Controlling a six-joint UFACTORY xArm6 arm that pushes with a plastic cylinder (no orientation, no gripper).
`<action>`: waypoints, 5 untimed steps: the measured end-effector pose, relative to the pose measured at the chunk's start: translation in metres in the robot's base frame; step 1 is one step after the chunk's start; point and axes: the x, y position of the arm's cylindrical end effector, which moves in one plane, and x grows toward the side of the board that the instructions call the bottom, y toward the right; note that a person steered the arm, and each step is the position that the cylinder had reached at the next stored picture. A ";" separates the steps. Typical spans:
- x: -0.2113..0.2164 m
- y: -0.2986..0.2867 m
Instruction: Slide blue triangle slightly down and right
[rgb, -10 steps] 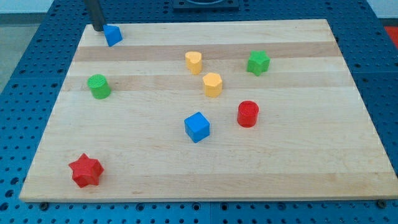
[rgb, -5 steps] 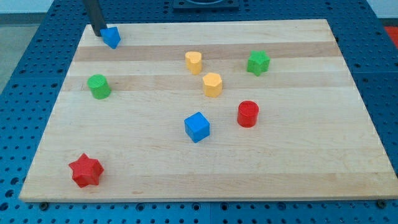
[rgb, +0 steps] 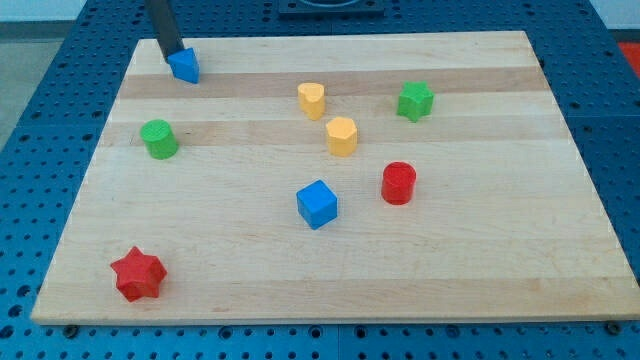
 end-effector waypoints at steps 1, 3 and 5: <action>0.004 0.016; 0.025 0.043; 0.050 0.051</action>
